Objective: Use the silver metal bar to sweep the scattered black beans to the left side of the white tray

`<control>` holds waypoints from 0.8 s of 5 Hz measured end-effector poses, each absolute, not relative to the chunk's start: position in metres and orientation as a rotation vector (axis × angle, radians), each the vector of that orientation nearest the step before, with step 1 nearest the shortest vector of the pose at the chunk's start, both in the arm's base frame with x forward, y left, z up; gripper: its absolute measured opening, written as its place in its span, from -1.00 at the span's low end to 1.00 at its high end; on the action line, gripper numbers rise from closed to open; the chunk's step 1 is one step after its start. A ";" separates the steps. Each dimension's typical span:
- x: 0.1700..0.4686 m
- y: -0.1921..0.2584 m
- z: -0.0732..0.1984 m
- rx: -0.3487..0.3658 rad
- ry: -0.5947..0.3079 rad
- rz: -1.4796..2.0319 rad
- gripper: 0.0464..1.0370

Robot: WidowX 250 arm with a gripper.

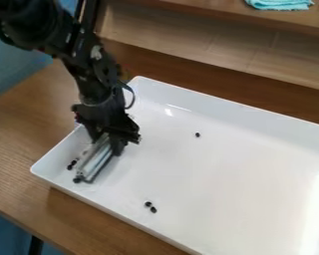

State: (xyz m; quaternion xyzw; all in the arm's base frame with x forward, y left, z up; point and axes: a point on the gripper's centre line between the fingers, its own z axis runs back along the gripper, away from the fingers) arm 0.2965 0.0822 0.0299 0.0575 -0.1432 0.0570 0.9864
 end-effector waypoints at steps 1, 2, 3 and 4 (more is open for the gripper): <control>0.289 0.076 0.031 0.064 -0.213 0.118 -0.28; 0.295 0.054 0.071 -0.024 -0.192 0.147 -0.28; 0.299 0.013 0.099 -0.081 -0.198 0.123 -0.27; 0.300 -0.009 0.102 -0.072 -0.206 0.119 -0.27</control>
